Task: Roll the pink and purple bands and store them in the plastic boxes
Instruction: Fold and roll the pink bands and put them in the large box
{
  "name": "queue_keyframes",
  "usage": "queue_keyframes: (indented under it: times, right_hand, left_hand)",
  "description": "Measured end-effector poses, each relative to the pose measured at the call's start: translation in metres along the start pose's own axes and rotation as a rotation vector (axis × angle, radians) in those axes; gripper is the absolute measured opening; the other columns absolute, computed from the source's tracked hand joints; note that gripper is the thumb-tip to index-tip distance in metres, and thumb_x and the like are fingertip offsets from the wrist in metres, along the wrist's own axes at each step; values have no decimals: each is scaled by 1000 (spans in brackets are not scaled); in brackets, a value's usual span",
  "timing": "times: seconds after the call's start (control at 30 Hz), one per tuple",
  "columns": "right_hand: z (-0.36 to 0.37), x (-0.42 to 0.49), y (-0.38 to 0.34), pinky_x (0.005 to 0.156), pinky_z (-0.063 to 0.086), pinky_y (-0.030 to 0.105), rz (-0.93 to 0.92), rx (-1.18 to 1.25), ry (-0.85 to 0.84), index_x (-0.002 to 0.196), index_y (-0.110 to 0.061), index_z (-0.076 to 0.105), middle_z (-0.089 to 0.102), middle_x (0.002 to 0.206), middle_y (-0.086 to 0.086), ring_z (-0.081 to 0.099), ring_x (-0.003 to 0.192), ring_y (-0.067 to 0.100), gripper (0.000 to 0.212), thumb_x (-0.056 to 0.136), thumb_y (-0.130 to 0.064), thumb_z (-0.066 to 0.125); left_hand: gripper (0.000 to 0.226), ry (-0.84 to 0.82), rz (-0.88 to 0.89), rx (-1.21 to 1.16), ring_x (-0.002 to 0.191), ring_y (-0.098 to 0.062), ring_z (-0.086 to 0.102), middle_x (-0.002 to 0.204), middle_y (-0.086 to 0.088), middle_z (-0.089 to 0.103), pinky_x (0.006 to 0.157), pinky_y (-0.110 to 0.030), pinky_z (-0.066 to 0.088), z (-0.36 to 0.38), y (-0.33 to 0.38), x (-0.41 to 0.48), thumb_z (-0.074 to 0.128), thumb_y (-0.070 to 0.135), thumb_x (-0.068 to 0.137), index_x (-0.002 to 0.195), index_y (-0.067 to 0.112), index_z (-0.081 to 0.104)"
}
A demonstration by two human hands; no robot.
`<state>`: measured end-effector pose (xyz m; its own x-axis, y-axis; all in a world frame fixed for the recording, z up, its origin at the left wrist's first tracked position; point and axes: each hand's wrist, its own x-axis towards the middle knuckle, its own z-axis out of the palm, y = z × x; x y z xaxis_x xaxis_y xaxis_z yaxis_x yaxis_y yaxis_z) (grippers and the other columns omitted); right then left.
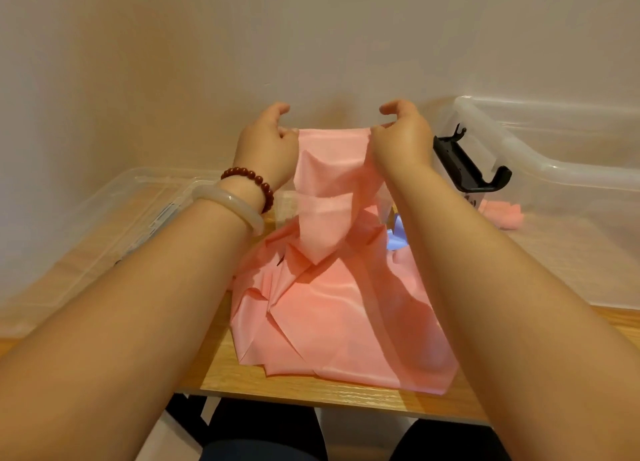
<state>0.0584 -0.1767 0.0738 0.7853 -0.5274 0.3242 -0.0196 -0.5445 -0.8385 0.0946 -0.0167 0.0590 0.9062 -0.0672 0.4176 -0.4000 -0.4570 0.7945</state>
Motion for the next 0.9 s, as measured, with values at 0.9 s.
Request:
queue_keyframes:
  times: [0.9]
  right_hand:
    - [15, -75, 62, 67, 50, 48, 104, 335, 71, 72, -3, 56, 57, 70, 16, 54, 69, 24, 37, 84, -35, 69]
  left_hand:
    - [16, -58, -267, -412, 63, -12, 57, 76, -1, 60, 61, -29, 48, 22, -31, -71, 57, 20, 95, 80, 18, 60]
